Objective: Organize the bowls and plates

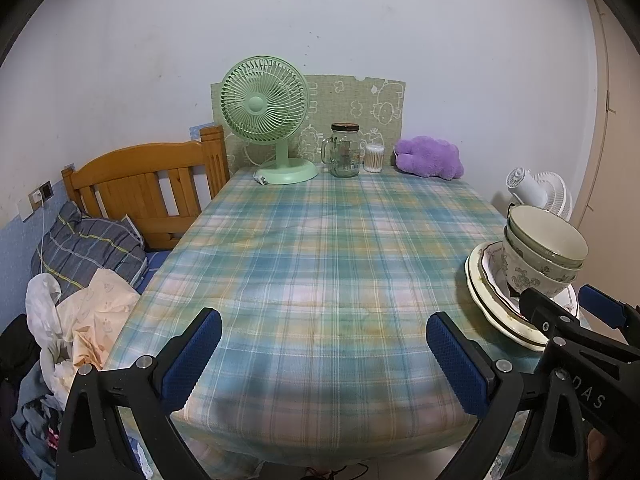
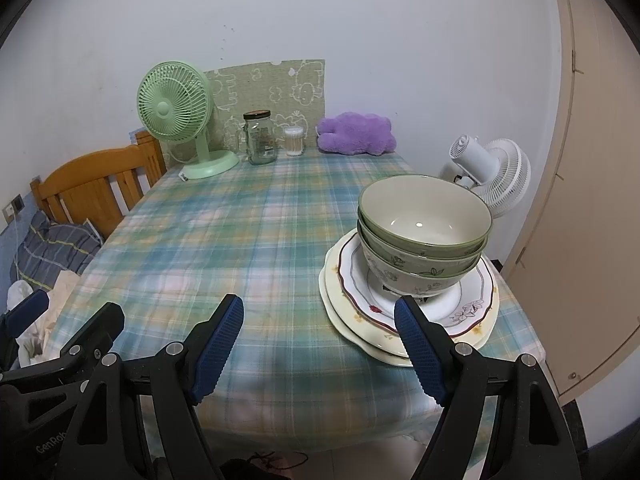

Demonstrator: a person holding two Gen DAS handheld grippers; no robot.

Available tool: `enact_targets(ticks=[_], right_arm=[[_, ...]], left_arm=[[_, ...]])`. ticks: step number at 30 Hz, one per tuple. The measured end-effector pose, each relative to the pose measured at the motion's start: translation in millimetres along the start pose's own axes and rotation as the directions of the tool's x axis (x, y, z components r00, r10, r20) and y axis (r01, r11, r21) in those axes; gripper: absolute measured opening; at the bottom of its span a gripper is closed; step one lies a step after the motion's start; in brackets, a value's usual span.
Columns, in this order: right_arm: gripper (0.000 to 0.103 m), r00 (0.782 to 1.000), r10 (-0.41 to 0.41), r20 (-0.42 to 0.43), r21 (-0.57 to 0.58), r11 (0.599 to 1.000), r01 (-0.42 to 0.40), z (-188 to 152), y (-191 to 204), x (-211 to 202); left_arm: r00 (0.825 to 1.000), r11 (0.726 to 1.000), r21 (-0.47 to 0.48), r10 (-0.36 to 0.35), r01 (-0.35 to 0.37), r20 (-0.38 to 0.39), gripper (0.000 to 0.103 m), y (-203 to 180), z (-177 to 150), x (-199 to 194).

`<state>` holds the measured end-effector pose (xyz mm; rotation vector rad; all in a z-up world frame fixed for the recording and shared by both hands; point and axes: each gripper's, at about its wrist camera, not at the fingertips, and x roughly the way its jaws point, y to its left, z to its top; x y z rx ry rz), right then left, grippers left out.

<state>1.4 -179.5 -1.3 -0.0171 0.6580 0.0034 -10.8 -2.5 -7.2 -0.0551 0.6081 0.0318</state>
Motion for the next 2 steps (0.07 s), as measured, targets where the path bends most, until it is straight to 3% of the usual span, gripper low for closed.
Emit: enact_targets(ticks=[2], right_arm=[[0.080, 1.000, 0.000, -0.002, 0.000, 1.000, 0.000, -0.3, -0.8, 0.3]], left_arm=[[1.000, 1.000, -0.002, -0.001, 0.001, -0.001, 0.103, -0.1, 0.4, 0.7]])
